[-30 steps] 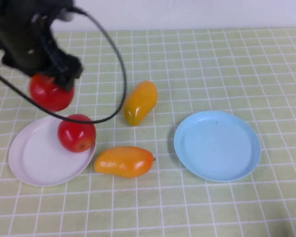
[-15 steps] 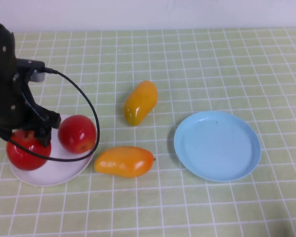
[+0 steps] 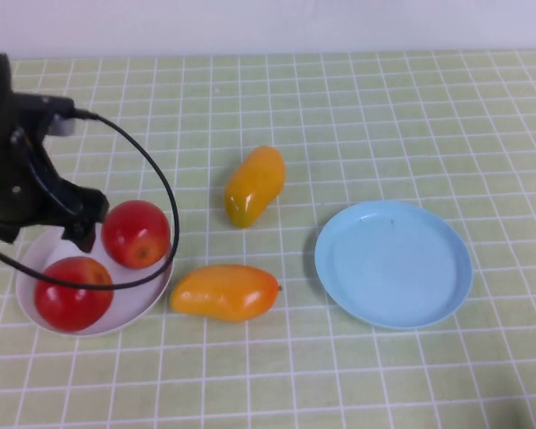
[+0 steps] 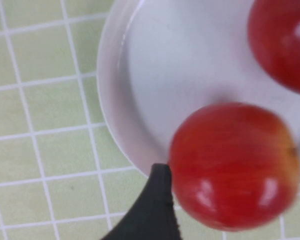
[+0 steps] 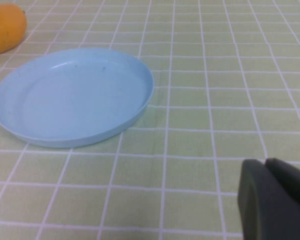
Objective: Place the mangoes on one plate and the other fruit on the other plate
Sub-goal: Put one type of fruit in the left plate, then put another type of fruit in the right plate
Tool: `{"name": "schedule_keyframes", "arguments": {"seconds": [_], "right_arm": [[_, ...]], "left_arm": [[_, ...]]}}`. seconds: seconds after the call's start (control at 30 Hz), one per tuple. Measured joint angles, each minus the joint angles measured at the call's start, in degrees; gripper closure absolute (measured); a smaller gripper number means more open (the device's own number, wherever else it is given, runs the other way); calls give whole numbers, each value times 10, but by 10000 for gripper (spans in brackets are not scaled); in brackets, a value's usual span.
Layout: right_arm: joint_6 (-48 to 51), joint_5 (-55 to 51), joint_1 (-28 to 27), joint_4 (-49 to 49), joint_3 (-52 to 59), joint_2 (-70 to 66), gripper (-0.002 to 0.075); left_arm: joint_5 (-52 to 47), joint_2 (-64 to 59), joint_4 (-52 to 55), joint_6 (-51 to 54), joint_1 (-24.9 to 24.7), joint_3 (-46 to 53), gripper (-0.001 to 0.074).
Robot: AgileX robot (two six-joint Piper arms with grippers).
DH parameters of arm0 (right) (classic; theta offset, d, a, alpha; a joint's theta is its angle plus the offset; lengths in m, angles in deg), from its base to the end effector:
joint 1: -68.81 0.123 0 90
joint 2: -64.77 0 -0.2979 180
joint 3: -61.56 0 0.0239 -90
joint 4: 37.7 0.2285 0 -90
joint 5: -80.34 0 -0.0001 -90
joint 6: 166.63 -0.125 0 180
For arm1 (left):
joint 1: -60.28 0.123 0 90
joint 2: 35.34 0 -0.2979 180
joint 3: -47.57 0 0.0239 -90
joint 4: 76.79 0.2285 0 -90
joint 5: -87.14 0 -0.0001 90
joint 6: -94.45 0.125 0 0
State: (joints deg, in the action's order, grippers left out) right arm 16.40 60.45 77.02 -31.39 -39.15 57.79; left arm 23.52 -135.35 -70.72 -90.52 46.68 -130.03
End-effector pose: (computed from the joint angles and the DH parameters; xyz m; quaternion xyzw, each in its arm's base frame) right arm 0.0496 0.0119 0.1633 -0.0482 0.7974 0.0731 0.5971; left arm 0.3044 -0.0614 0.2699 0.0921 0.9871 0.0297 0.1279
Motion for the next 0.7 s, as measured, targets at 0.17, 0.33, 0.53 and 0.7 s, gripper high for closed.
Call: {"name": "schedule_keyframes", "arguments": {"seconds": [0.17, 0.33, 0.53, 0.7], "right_arm": [[0, 0, 0, 0, 0, 0, 742], [0, 0, 0, 0, 0, 0, 742], [0, 0, 0, 0, 0, 0, 742], [0, 0, 0, 1, 0, 0, 742]], "left_arm": [[-2, 75, 0, -7, 0, 0, 77], [-5, 204, 2, -16, 0, 21, 449], [-5, 368, 14, -18, 0, 83, 708], [7, 492, 15, -21, 0, 163, 727]]}}
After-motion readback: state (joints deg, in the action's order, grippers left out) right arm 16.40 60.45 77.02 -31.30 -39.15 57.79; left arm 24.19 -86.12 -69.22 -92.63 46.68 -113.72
